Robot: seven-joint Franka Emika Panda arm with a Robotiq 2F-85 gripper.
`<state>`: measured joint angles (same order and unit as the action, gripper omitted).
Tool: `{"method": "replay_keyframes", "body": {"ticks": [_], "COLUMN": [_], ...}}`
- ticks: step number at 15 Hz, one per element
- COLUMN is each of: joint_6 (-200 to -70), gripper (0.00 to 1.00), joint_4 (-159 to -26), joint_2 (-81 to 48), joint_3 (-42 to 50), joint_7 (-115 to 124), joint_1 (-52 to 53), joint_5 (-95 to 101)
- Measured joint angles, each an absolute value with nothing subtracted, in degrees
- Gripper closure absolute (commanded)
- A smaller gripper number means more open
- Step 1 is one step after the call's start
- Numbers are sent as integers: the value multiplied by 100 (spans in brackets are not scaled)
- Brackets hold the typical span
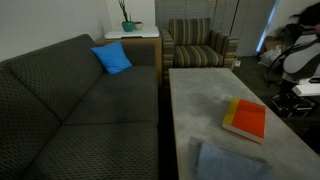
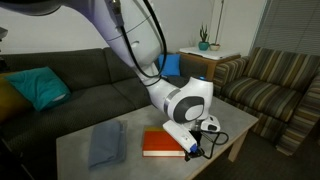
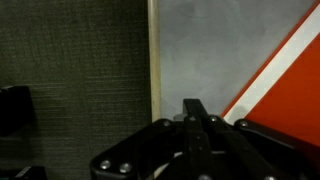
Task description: Move the book backward slightly
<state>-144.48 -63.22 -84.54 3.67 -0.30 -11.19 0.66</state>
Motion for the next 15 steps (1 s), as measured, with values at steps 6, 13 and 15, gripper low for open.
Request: {"method": "replay_keyframes", "body": {"ticks": [6,13,15], "joint_6": [-14127,-14112,-14077], "gripper": [100,100,100], "joint_4": [-6401,-6366,-6367], "joint_2": [-8457,-8455,-8455], "joint_3": [317,184,168], "joint_7": [-14,440,584], "joint_1": [-1000,-844,-784], "joint_5": [66,-36,-90]}}
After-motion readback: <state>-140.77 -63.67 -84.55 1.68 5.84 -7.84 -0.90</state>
